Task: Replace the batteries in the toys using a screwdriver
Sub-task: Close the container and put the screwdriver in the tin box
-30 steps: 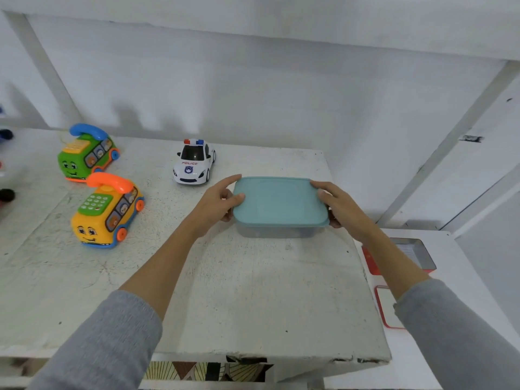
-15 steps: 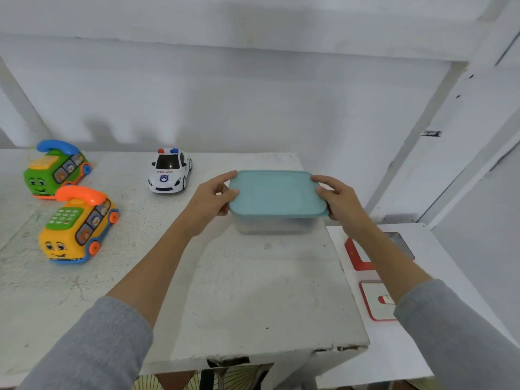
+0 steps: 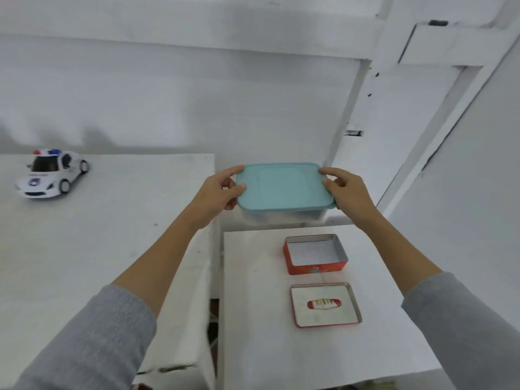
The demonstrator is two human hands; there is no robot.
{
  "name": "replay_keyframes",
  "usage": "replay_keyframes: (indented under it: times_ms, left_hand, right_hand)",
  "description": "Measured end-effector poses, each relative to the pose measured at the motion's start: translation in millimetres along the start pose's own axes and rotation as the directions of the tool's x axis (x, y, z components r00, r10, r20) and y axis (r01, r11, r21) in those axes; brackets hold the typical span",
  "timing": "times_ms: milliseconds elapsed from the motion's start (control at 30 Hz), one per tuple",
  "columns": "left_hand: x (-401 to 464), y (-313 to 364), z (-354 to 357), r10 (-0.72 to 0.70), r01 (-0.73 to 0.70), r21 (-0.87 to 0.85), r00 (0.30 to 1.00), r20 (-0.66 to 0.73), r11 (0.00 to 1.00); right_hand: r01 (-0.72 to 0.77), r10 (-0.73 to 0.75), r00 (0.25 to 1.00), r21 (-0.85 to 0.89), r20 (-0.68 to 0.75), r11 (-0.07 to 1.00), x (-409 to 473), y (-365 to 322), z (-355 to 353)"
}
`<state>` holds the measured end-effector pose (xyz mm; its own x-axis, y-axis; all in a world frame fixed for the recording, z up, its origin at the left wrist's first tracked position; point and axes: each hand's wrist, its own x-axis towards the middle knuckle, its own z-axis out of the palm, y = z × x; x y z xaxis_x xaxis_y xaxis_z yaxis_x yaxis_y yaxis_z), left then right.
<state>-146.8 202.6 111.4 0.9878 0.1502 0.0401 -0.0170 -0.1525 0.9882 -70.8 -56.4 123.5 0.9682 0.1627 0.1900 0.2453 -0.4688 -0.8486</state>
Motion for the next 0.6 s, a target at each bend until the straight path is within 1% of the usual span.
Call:
replay_keyframes:
  times_ms: [133,267,367,500,600]
  left_hand:
    - [13.9,-1.3,77.5,-0.032,0.032,0.011,0.999,-0.020,0.999]
    - [26.3,-9.5,131.0,-0.092,0.092,0.002,0.995,-0.035,0.996]
    - [36.6,-16.5,156.0,-0.139,0.139,-0.002,0.989,-0.041,0.990]
    - [55.6,-33.2,172.7,-0.177,0.179,0.072,0.984,-0.027,0.981]
    - [71.9,-54.1,179.6,-0.226,0.222,0.124,0.974,0.021,0.967]
  right_hand:
    - [0.023,-0.021,0.999,-0.057,0.036,0.998,16.2,42.9,-61.8]
    - [0.011,0.000,0.994,-0.098,0.107,0.995,27.5,82.3,-100.2]
    - [-0.023,0.037,0.988,-0.094,0.152,0.995,37.7,113.2,-112.4]
    - [-0.069,0.087,0.975,-0.096,0.204,0.993,57.8,149.2,-112.3]
    - [-0.102,0.119,0.964,-0.080,0.239,0.991,72.7,174.3,-105.6]
